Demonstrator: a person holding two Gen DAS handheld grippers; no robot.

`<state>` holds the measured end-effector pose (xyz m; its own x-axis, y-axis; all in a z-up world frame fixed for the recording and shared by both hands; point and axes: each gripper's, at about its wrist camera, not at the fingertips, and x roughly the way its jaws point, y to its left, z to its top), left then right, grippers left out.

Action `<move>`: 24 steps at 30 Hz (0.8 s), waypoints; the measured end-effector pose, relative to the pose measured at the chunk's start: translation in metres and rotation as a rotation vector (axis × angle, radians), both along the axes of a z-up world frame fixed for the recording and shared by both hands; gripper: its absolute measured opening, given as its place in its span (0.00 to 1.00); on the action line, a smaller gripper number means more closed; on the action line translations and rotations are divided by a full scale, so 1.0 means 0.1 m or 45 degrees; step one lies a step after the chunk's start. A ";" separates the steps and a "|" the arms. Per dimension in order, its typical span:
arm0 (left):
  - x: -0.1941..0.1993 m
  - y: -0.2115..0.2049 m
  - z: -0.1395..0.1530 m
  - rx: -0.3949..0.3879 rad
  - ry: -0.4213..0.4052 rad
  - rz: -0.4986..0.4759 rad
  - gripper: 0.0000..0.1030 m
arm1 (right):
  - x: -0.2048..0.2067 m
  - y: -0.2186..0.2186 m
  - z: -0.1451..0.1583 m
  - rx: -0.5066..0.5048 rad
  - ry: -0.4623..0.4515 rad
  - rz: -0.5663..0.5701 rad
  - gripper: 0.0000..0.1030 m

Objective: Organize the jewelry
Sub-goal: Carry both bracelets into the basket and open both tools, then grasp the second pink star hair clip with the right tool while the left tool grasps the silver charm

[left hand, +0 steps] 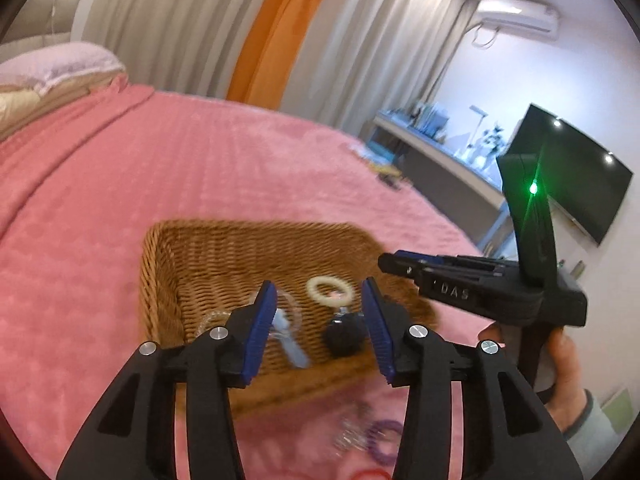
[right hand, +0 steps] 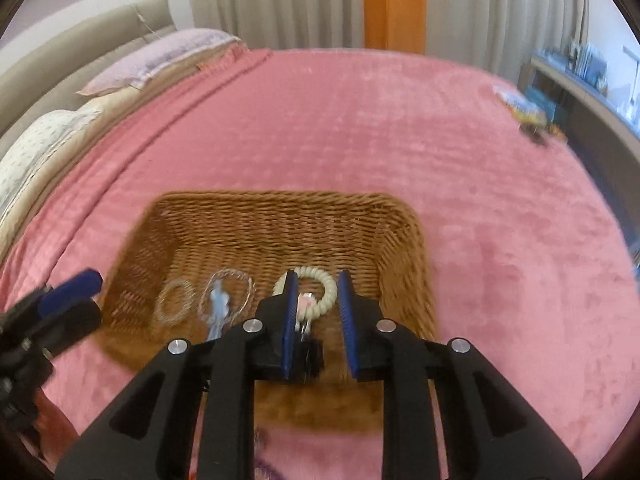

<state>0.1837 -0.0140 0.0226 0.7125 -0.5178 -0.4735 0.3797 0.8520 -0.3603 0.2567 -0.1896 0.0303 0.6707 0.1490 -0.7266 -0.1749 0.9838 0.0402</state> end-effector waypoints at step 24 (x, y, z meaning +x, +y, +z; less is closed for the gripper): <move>-1.31 0.23 -0.82 0.100 0.220 0.046 0.48 | -2.07 -0.02 -0.78 0.141 0.033 -0.043 0.39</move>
